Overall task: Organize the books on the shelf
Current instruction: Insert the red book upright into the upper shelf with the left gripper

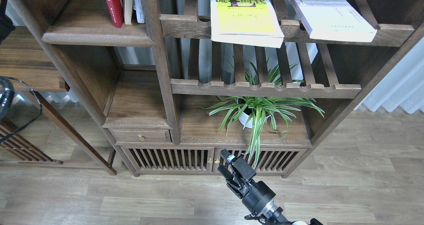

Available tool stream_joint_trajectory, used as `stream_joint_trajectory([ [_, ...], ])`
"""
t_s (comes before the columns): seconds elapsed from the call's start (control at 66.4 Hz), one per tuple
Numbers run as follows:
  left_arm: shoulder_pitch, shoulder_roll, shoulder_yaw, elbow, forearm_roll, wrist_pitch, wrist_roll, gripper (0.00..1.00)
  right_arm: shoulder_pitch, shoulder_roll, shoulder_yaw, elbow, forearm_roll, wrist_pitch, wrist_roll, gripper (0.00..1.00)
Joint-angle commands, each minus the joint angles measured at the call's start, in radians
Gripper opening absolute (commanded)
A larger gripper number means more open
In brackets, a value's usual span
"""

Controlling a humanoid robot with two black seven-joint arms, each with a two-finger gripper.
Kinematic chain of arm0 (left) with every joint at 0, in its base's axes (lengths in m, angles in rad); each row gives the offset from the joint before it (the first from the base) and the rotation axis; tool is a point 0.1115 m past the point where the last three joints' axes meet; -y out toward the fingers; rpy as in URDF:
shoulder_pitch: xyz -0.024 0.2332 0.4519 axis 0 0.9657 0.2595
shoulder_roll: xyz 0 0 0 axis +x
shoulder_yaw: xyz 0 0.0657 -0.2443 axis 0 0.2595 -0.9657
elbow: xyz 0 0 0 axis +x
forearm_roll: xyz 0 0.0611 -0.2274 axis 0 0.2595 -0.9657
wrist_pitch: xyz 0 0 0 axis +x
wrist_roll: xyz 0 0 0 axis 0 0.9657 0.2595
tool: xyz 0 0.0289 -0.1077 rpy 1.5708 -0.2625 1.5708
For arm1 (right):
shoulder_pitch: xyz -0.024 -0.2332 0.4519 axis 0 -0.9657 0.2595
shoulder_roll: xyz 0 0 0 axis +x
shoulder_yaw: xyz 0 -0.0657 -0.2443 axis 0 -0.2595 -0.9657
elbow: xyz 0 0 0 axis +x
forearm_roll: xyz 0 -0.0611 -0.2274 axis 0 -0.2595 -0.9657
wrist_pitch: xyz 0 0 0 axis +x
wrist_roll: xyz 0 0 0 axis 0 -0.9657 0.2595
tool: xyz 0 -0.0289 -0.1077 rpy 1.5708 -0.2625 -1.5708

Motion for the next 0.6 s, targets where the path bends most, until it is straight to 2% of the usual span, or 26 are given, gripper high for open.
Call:
stream_joint_trajectory([
  [0.0,-0.001,0.001,0.002,-0.007,0.0,0.0,0.0,0.79,0.001,0.0,0.002,0.0,0.002,0.0,0.001,0.99],
  [0.346,-0.003,0.015,0.004,-0.039,0.0,0.0,0.0,0.98,0.001,0.0,0.0,0.001,0.002,0.0,0.001,0.99],
  [0.587,0.008,0.079,0.005,-0.112,-0.006,0.0,0.0,1.0,0.001,0.0,0.002,0.006,0.002,0.0,0.001,0.99],
])
